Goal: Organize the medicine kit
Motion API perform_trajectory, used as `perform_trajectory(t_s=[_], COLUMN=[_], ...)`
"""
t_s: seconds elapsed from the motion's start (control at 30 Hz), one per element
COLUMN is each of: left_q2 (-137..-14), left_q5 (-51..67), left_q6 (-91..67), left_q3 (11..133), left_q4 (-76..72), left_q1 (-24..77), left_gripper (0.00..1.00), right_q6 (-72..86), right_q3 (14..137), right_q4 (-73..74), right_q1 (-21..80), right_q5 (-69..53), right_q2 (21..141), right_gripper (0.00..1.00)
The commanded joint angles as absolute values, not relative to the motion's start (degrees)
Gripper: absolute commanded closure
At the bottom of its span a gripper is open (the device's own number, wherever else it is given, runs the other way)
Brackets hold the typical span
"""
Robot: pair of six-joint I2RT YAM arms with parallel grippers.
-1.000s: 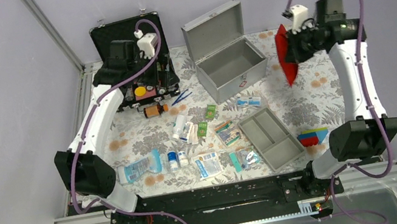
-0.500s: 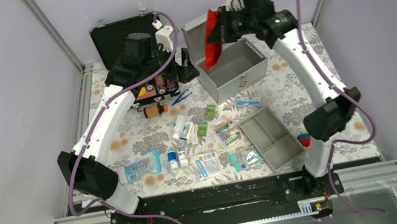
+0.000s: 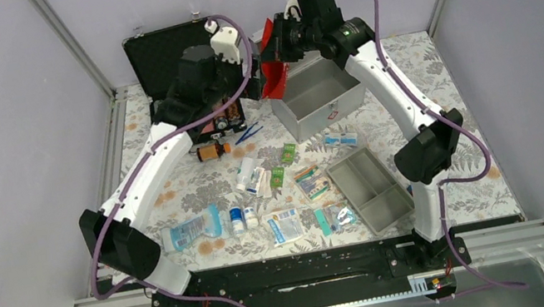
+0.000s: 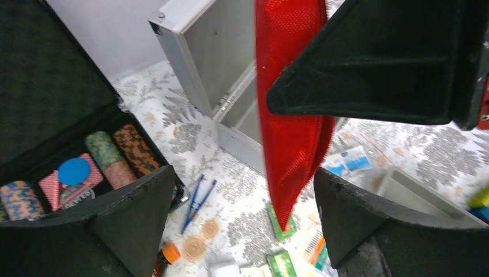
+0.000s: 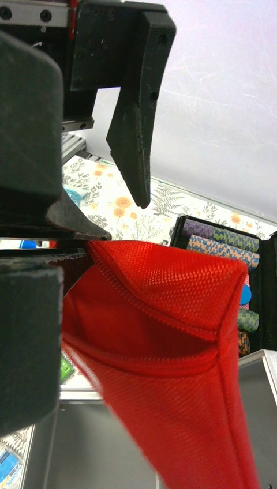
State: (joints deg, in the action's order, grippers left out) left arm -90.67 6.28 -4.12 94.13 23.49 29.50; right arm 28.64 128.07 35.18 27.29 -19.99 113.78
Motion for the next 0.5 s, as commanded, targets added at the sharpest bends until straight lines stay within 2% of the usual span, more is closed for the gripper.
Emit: perform_trajectory(t_s=[0.0, 0.2, 0.33, 0.47], left_q2=[-86.29, -86.06, -86.39, -87.82], left_q5=[-3.67, -7.79, -7.83, -12.69], left_q6=[1.19, 10.71, 15.20, 18.59], left_q3=[88.18, 83.63, 82.86, 83.34], left_q4=[7.55, -2.82, -5.23, -7.71], left_q1=[31.56, 35.31, 36.68, 37.17], left_gripper=[0.12, 0.18, 0.24, 0.33], right_q6=[30.99, 33.69, 34.91, 34.87], right_q3=[129.98, 132.83, 132.91, 132.59], right_q4=[31.43, 31.22, 30.75, 30.47], right_q1=[27.60, 27.51, 27.51, 27.51], right_q5=[-20.88, -22.89, -22.77, -23.87], right_q2=[113.34, 116.00, 116.38, 116.27], right_gripper=[1.00, 1.00, 1.00, 1.00])
